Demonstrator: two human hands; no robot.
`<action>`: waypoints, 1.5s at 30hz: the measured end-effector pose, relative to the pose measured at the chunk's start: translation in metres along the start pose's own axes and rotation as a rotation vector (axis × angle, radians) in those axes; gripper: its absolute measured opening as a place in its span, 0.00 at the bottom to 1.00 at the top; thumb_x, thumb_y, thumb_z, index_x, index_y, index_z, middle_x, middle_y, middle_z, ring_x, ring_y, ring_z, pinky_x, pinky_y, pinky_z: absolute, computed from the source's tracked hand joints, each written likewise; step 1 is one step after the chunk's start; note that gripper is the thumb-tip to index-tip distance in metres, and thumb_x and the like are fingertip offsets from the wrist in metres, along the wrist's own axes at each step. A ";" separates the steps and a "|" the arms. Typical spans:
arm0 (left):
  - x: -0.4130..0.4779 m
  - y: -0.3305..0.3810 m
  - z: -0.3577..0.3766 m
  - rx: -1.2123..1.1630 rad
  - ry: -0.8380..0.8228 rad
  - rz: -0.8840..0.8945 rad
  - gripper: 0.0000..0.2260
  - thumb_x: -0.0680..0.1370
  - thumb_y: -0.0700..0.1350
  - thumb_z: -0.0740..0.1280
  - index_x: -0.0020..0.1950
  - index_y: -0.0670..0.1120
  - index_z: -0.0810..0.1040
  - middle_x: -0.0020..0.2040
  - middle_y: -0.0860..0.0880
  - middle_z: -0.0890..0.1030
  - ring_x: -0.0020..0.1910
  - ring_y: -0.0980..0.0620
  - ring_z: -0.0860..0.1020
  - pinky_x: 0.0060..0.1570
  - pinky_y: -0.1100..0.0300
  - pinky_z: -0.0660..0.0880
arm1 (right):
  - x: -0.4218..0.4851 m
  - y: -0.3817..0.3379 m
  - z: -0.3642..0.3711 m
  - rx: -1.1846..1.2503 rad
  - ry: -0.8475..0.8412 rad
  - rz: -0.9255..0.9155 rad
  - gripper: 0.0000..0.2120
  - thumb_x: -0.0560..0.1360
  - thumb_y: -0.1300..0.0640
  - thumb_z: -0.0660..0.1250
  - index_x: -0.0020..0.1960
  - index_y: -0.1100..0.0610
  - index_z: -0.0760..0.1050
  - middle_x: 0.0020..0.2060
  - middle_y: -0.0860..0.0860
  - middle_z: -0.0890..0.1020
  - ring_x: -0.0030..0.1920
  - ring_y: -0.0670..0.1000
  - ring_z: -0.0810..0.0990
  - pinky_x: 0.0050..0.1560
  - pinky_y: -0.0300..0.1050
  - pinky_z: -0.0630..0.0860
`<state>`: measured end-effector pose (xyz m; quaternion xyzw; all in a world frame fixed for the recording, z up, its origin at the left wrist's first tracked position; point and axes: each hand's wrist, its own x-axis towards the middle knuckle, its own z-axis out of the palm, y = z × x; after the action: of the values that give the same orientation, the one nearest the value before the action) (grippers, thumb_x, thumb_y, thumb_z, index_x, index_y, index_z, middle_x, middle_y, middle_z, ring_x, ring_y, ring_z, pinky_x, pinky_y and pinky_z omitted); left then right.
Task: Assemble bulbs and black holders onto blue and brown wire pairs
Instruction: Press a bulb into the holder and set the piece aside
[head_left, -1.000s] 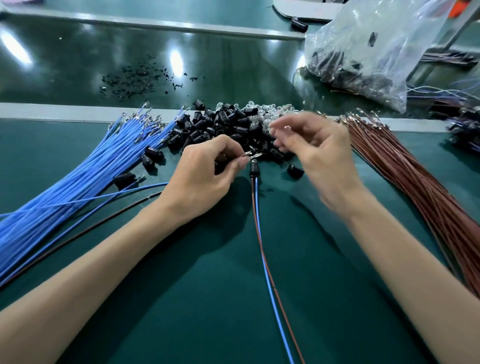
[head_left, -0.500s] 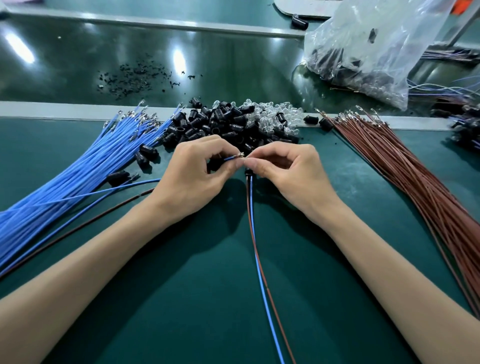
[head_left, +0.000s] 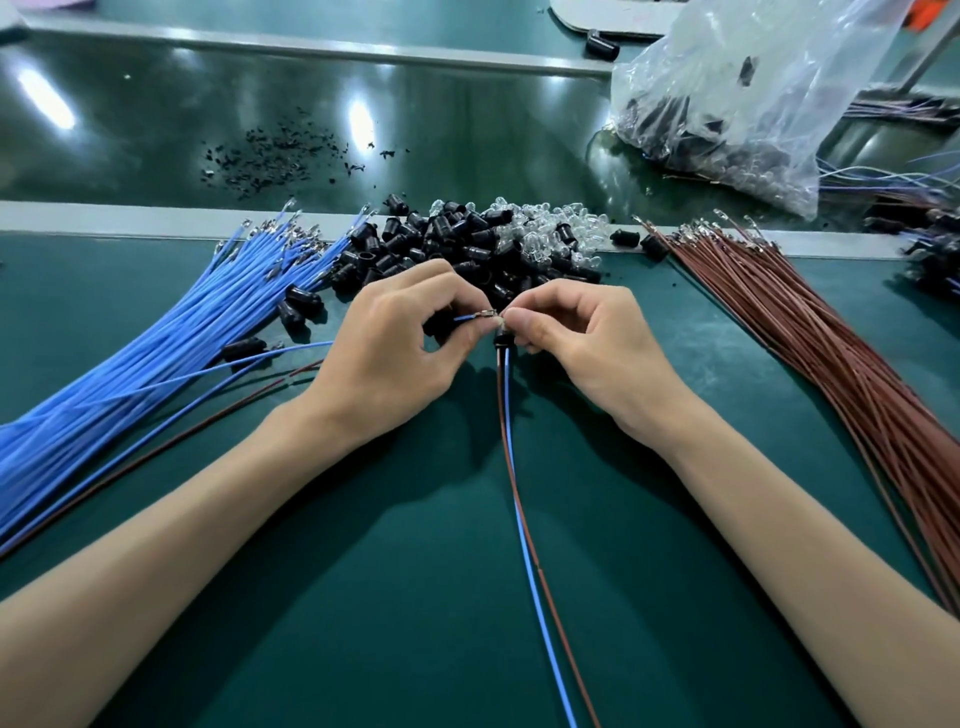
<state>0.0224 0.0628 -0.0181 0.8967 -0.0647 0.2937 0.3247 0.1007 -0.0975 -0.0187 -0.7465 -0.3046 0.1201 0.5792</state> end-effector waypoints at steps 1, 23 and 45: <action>0.000 0.000 0.000 -0.001 -0.010 0.001 0.05 0.75 0.42 0.70 0.44 0.41 0.81 0.38 0.49 0.79 0.35 0.52 0.75 0.39 0.64 0.71 | 0.000 0.001 0.000 -0.010 -0.006 -0.009 0.08 0.75 0.60 0.71 0.40 0.49 0.80 0.30 0.42 0.81 0.33 0.40 0.77 0.40 0.33 0.74; 0.001 0.001 -0.004 -0.084 -0.052 0.002 0.03 0.75 0.39 0.71 0.43 0.39 0.83 0.37 0.51 0.78 0.36 0.57 0.73 0.40 0.72 0.66 | -0.002 0.001 -0.003 0.197 0.012 -0.062 0.08 0.69 0.65 0.74 0.45 0.55 0.83 0.40 0.46 0.86 0.42 0.42 0.82 0.47 0.32 0.75; 0.000 0.004 -0.007 -0.258 -0.101 -0.125 0.02 0.74 0.39 0.71 0.43 0.41 0.83 0.36 0.53 0.80 0.36 0.59 0.76 0.41 0.66 0.69 | -0.003 0.004 0.006 -0.211 0.161 -0.423 0.04 0.71 0.68 0.72 0.44 0.63 0.83 0.40 0.49 0.81 0.40 0.44 0.80 0.45 0.33 0.74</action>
<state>0.0177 0.0639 -0.0110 0.8635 -0.0620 0.2169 0.4511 0.0964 -0.0951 -0.0243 -0.7298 -0.4176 -0.0963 0.5326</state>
